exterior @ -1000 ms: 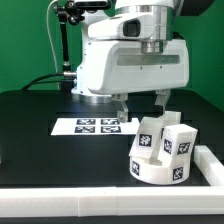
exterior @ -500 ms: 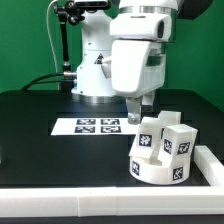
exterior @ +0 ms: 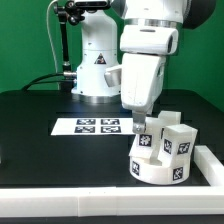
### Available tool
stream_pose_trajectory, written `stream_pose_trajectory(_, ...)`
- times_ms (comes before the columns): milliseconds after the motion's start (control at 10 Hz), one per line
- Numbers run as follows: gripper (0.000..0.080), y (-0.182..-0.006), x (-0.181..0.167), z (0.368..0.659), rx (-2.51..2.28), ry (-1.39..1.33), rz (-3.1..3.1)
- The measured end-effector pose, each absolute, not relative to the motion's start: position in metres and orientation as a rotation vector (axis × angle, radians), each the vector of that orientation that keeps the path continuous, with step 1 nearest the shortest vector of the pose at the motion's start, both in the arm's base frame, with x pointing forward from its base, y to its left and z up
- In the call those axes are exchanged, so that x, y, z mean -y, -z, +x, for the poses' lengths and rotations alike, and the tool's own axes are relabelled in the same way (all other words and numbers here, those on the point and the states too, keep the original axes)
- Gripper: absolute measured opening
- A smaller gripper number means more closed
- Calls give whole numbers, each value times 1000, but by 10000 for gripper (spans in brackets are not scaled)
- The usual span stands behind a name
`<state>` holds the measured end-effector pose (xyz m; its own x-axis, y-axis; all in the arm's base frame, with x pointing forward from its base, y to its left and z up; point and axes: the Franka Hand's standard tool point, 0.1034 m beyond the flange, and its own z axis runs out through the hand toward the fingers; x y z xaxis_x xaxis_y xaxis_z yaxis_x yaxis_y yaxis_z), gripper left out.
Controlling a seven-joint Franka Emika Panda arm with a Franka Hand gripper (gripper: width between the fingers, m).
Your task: Assemble stool
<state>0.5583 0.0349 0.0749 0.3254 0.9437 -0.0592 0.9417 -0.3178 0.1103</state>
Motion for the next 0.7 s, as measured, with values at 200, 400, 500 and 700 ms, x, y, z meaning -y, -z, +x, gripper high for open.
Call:
stream_pose_trajectory(200, 337, -75, -34, 558, -1749, -25, 2458)
stream_pose_trajectory(400, 337, -75, -33, 558, -1703, -28, 2491)
stream_pose_trajectory(500, 337, -75, -33, 558, -1697, -28, 2495)
stream_pose_trajectory(700, 337, -75, -32, 558, -1519, -42, 2609)
